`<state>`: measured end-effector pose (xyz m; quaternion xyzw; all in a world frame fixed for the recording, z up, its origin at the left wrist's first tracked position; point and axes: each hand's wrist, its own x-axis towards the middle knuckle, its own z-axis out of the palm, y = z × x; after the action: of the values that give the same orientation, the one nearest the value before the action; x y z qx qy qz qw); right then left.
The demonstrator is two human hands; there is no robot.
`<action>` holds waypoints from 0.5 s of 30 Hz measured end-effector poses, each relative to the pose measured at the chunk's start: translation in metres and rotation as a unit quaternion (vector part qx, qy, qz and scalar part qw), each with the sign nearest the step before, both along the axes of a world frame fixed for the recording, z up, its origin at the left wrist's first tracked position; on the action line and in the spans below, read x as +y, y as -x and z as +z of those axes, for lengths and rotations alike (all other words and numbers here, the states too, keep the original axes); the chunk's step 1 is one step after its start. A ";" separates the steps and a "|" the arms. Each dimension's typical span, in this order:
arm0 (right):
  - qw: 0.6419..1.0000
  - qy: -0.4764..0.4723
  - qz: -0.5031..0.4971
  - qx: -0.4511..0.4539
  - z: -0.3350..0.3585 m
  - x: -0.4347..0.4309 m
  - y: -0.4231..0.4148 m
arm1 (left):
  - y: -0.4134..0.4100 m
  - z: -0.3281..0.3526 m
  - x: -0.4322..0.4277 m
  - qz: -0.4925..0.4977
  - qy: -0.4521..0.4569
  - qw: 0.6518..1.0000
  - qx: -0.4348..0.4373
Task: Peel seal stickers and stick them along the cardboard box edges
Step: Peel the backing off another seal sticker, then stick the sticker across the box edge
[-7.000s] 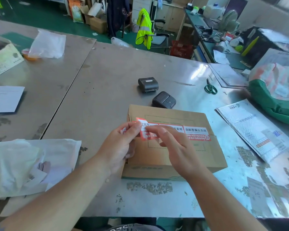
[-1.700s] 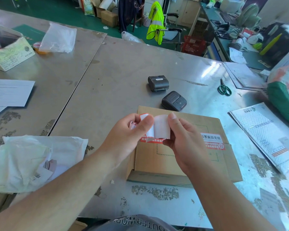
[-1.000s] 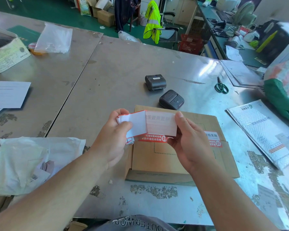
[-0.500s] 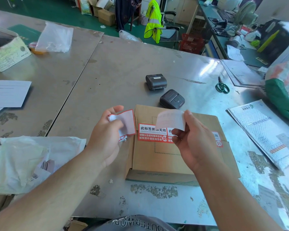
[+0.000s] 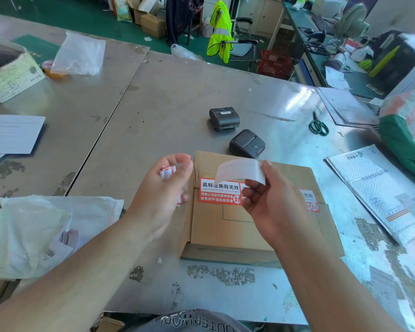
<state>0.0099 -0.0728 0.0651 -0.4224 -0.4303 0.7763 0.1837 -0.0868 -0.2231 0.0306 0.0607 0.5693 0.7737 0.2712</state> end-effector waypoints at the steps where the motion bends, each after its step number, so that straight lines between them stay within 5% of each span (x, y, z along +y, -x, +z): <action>1: 1.000 0.005 0.001 0.000 -0.001 0.000 0.000 | -0.001 0.001 0.000 -0.002 -0.018 1.000 -0.006; 9: 1.000 0.010 0.007 0.001 -0.003 -0.002 0.000 | -0.006 0.003 -0.001 -0.011 -0.021 1.000 0.014; 15: 1.000 -0.007 0.014 -0.009 -0.004 -0.004 0.000 | -0.005 0.001 -0.006 0.004 0.087 0.992 0.089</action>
<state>0.0101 -0.0771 0.0615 -0.4220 -0.4428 0.7721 0.1722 -0.0813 -0.2291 0.0312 0.1034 0.6568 0.7136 0.2208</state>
